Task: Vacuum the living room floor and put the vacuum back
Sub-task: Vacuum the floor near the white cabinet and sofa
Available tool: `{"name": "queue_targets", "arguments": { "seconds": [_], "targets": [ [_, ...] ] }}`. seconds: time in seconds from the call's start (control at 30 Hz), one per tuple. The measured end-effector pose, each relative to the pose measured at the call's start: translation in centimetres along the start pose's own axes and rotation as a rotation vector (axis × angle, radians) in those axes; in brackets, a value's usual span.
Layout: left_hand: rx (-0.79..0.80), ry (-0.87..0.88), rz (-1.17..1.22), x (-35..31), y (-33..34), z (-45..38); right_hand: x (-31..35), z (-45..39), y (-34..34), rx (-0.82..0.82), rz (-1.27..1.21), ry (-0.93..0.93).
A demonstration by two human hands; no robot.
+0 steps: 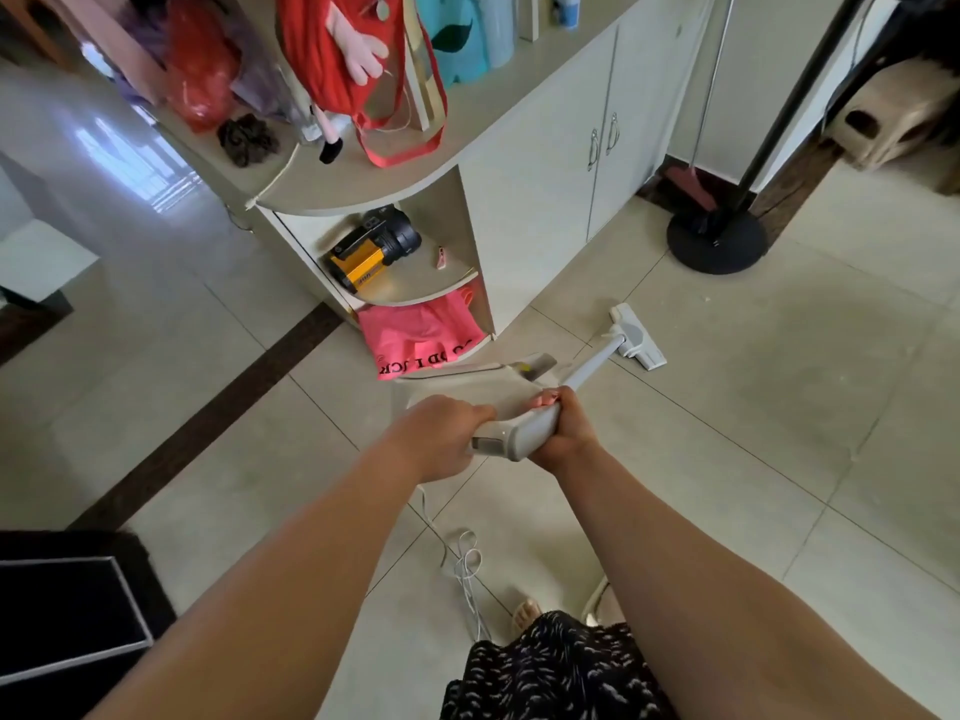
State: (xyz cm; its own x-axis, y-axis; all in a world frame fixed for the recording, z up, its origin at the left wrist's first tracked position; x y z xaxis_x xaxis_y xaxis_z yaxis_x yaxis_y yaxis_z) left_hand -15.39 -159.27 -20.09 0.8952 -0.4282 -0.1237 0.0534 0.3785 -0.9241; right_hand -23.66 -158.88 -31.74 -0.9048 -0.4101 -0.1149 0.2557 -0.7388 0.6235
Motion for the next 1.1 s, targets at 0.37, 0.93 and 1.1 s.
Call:
{"name": "queue_targets", "arguments": {
  "seconds": [0.37, 0.93, 1.1],
  "targets": [
    [0.015, 0.033, 0.016, -1.1, -3.9, -7.4, 6.8, -2.1, 3.3, -0.022, -0.009, -0.023],
    [0.026, 0.084, -0.031, -2.2, -7.1, -15.1, 12.9, -2.4, 7.6, -0.001, -0.167, 0.001],
    [0.029, 0.090, -0.059, -2.0, -8.1, -16.3, 13.6, -2.2, 8.8, 0.045, -0.231, -0.014]
  ]
}}
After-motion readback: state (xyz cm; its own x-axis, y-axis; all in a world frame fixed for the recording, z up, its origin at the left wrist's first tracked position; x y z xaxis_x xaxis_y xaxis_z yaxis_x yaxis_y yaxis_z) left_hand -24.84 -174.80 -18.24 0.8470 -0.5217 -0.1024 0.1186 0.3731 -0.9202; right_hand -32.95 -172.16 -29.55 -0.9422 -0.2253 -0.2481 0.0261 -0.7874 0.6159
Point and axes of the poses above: each hand's wrist, its own z-axis away from the middle knuckle, its own y-axis out of the palm, x = y × z, the point moved 10 cm from there along -z, towards the middle knuckle, and after that the axes turned 2 degrees about -z, right-handed, at the moved point
